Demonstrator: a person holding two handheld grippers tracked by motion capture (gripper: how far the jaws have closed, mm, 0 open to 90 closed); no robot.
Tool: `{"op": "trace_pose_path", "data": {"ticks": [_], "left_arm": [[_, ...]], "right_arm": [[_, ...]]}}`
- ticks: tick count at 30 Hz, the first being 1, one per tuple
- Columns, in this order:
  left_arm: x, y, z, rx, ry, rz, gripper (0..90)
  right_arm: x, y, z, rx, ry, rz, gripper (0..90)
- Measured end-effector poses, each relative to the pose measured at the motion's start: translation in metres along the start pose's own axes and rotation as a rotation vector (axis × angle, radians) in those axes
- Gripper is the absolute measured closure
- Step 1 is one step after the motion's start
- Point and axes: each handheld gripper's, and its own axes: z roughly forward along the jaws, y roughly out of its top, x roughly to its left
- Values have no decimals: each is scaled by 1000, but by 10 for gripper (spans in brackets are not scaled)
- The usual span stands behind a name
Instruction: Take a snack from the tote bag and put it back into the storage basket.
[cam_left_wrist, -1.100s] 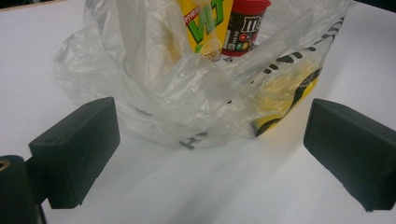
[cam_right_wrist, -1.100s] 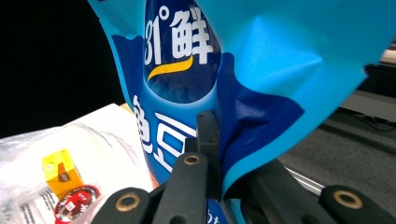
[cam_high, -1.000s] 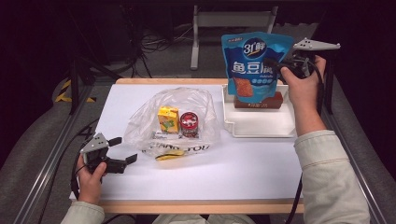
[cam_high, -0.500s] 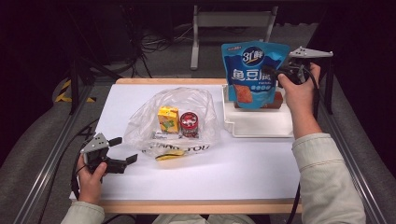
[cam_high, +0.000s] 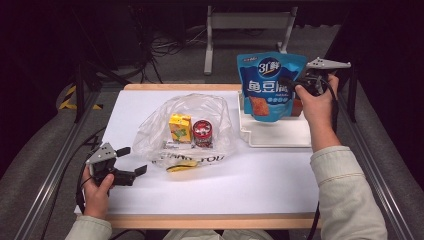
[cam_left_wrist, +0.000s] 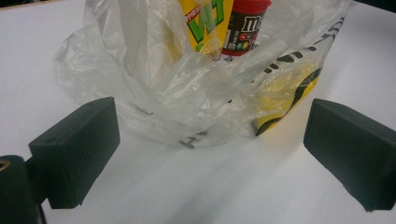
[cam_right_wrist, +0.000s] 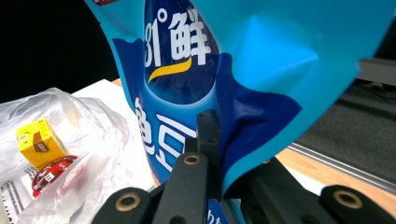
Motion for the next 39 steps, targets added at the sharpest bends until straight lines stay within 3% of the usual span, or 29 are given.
{"op": "trace_pose_path", "data": {"ticks": [10, 27, 39], "left_arm": [[0, 0, 0, 0, 2, -1, 41], [0, -1, -1, -1, 3, -5, 41], [0, 0, -1, 2, -1, 0, 41]], "right_arm": [[-10, -19, 10, 25, 16, 25, 899], [-15, -29, 24, 50, 25, 20, 895], [-23, -34, 24, 61, -15, -8, 878]]}}
